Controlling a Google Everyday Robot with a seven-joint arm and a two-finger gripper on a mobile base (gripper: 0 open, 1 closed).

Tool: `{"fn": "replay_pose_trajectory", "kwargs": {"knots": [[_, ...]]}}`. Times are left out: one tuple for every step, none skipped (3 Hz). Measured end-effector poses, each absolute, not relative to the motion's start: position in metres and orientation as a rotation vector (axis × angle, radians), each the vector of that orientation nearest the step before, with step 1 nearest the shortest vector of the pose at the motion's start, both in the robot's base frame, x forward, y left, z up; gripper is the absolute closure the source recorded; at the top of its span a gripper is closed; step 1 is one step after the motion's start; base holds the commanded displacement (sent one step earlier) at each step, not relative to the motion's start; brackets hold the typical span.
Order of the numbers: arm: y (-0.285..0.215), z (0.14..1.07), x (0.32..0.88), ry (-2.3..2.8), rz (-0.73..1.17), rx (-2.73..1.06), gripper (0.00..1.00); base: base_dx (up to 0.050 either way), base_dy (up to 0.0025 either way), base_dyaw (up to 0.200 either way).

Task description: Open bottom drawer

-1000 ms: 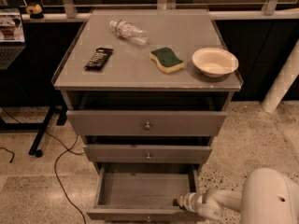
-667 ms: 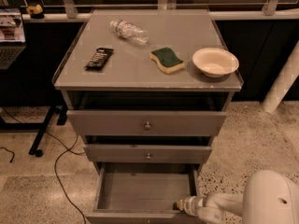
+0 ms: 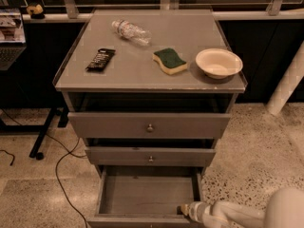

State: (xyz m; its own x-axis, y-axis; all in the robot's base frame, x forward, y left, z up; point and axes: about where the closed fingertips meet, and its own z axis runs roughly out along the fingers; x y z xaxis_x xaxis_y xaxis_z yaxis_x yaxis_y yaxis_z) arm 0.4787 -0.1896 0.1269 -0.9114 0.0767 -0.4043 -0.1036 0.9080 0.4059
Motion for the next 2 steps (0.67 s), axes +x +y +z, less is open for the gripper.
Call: {"fn": "replay_pose_trajectory", "kwargs": {"knots": [[-0.184, 0.158, 0.468, 2.533, 0.570, -0.102, 1.00, 0.000, 0.00000, 0.000], [-0.184, 0.196, 0.460, 2.403, 0.561, -0.109, 1.00, 0.000, 0.00000, 0.000]]}}
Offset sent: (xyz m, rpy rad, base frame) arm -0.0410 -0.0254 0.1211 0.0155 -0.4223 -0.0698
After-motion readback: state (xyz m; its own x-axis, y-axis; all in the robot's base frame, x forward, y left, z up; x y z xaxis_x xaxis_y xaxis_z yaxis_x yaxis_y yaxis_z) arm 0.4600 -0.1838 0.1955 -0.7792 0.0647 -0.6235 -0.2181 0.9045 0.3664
